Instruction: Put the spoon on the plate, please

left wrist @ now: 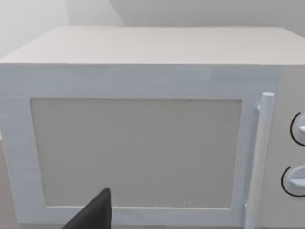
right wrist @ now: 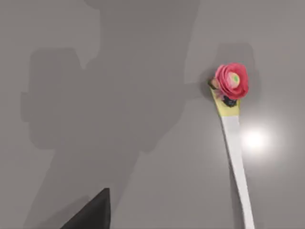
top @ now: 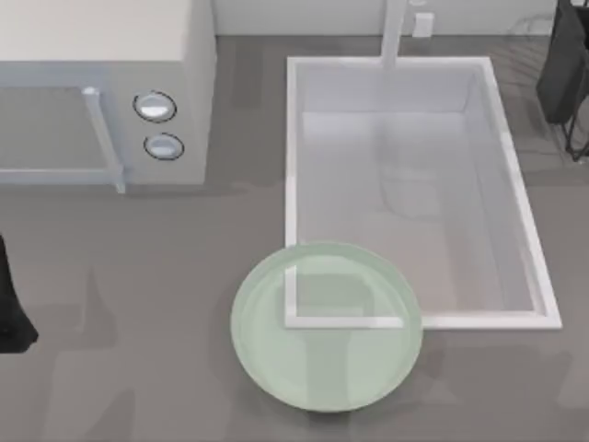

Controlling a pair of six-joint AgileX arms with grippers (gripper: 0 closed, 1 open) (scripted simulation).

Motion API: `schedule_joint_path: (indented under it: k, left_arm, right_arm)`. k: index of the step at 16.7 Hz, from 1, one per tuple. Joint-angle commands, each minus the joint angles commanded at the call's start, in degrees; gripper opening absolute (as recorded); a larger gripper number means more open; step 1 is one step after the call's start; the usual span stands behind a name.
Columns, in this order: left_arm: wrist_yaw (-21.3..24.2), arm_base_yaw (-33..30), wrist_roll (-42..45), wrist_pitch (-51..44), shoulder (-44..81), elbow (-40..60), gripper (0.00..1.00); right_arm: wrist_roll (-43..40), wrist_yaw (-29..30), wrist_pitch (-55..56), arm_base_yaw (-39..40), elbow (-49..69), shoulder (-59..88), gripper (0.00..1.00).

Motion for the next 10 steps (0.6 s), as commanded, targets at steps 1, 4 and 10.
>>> schedule_joint_path:
  k: [1, 4, 10]
  left_arm:
    - [0.0, 0.0, 0.0, 0.0, 0.0, 0.0, 1.0]
    - [0.0, 0.0, 0.0, 0.0, 0.0, 0.0, 1.0]
    - [0.0, 0.0, 0.0, 0.0, 0.0, 0.0, 1.0]
  right_arm:
    - [-1.8, 0.0, -3.2, -1.3, 3.5, 5.7, 1.0]
    - [-6.7, 0.1, -11.9, -4.8, 13.4, 20.3, 1.0]
    - [-12.8, -0.1, -21.7, -9.2, 27.0, 36.5, 1.0]
